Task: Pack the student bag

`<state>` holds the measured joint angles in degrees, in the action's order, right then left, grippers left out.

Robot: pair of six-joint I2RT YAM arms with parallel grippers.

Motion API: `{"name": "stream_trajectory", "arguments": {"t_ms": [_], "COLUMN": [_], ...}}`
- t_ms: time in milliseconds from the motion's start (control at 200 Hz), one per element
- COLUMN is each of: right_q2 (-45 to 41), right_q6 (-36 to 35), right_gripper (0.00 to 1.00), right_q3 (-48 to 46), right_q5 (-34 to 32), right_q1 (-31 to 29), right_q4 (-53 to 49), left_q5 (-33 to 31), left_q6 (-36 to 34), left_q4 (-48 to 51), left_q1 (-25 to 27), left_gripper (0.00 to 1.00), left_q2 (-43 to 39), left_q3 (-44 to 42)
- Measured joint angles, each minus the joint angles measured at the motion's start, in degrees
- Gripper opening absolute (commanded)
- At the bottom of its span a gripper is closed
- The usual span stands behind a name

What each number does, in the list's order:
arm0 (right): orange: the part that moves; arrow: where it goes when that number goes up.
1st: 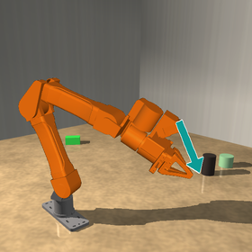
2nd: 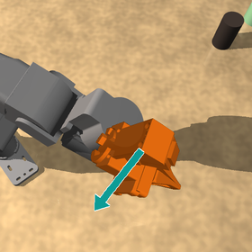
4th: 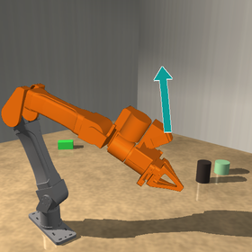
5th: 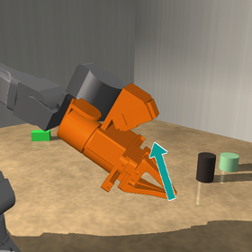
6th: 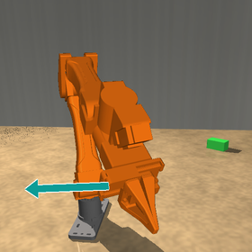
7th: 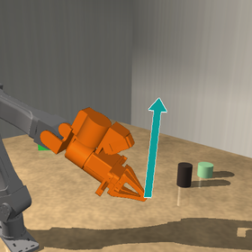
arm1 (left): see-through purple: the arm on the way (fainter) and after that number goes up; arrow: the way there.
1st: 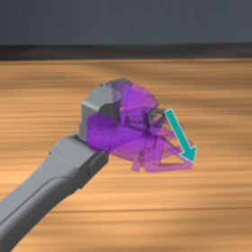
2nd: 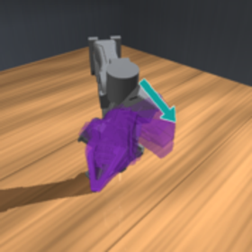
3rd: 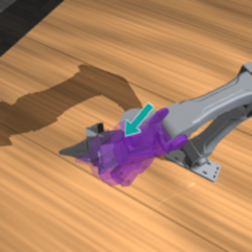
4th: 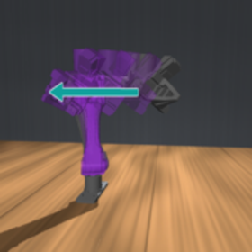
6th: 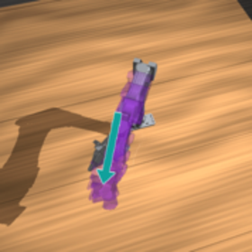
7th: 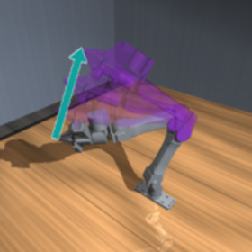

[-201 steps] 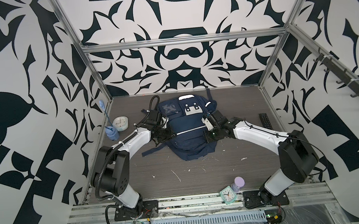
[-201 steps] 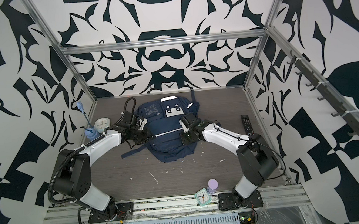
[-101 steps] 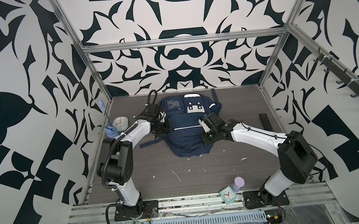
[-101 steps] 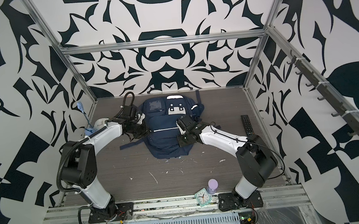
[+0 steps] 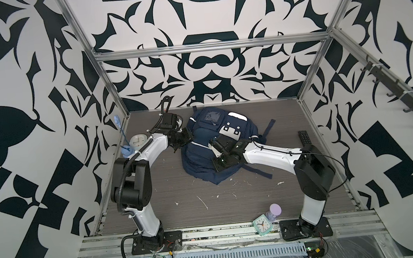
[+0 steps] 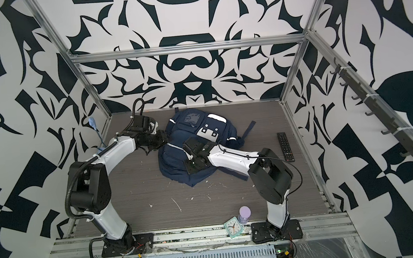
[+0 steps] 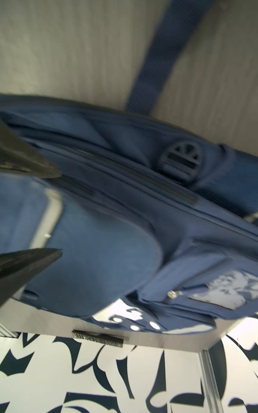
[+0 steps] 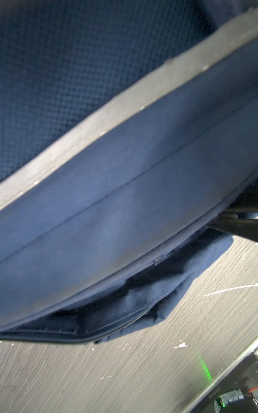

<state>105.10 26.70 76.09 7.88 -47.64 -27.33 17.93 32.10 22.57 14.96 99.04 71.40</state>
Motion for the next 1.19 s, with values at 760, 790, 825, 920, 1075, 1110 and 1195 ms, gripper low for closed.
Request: {"name": "stream_trajectory", "arguments": {"t_ms": [760, 790, 825, 920, 1075, 1110, 1195], "right_q2": [-1.66, -2.34, -2.99, -4.55, -7.41, -8.09, -9.99], "right_q6": [0.13, 0.13, 0.13, 0.09, -0.24, -0.35, -0.83], "right_gripper": [0.0, 0.0, 0.0, 0.0, 0.0, 0.0, 0.0], "right_q3": [-1.55, -2.21, -2.84, -4.46, -7.54, -8.28, -10.12], "right_q5": [0.37, 0.0, -0.35, -1.25, -1.9, -1.9, -1.68], "right_q1": [-0.02, 0.0, 0.0, 0.07, 1.18, 1.44, 2.49], "right_q4": [0.81, 1.09, 1.4, 1.92, 2.56, 2.58, 2.56], "left_q5": [2.51, 2.69, 3.02, 3.74, 4.48, 4.61, 5.16], "left_q6": [6.43, 6.27, 6.58, 6.6, 6.21, 6.01, 5.62], "left_q4": [-5.33, -5.33, -5.18, -5.01, -4.81, -4.79, -4.79], "left_q1": [8.44, 8.44, 8.44, 8.52, 8.79, 8.74, 8.35], "left_gripper": [0.27, 0.21, 0.14, 0.05, 0.05, 0.05, 0.05], "left_q2": [-3.69, -3.52, -3.43, -3.39, -3.39, -3.39, -3.39], "left_q3": [-12.07, -11.91, -11.58, -10.69, -10.23, -10.23, -10.23]}}
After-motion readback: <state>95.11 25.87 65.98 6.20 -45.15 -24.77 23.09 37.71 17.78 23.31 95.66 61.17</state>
